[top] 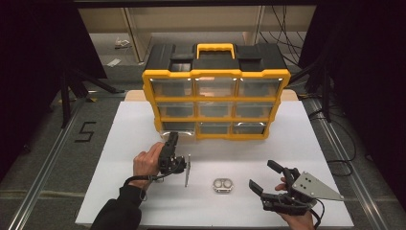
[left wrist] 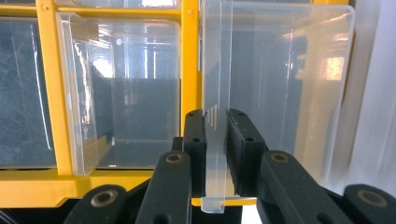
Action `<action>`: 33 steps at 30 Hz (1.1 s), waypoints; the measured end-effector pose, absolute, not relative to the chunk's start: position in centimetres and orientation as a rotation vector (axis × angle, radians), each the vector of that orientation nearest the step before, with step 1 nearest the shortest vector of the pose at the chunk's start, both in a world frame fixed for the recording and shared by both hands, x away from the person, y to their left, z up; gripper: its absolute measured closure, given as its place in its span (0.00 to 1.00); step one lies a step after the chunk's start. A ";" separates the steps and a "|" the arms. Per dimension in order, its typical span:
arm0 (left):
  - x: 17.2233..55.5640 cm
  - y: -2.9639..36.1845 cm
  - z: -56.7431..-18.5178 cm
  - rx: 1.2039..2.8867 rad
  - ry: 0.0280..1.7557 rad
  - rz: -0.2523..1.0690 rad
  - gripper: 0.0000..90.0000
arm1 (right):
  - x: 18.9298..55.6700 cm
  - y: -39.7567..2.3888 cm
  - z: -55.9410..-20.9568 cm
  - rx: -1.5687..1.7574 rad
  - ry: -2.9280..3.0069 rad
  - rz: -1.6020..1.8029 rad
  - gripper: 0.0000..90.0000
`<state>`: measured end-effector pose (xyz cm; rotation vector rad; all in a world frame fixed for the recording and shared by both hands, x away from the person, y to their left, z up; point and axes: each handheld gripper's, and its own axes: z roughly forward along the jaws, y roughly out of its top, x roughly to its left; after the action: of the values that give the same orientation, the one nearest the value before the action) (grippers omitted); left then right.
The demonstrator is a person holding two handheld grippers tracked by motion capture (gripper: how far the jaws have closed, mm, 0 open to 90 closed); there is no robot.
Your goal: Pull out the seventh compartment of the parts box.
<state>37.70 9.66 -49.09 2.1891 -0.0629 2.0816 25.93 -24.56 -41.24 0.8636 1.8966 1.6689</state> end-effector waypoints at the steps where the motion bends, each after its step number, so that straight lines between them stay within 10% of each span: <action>1: 37.6 9.7 -49.2 2.188 -0.054 2.074 0.87 | 25.9 -24.6 -41.2 0.864 1.896 1.669 0.17; 33: 36.0 9.9 -49.3 2.190 -0.098 2.068 0.87 | 25.9 -24.5 -41.2 0.863 1.897 1.666 0.17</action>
<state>35.99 9.94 -49.31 2.1902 -0.0979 2.0683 25.86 -24.49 -41.24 0.8628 1.8970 1.6656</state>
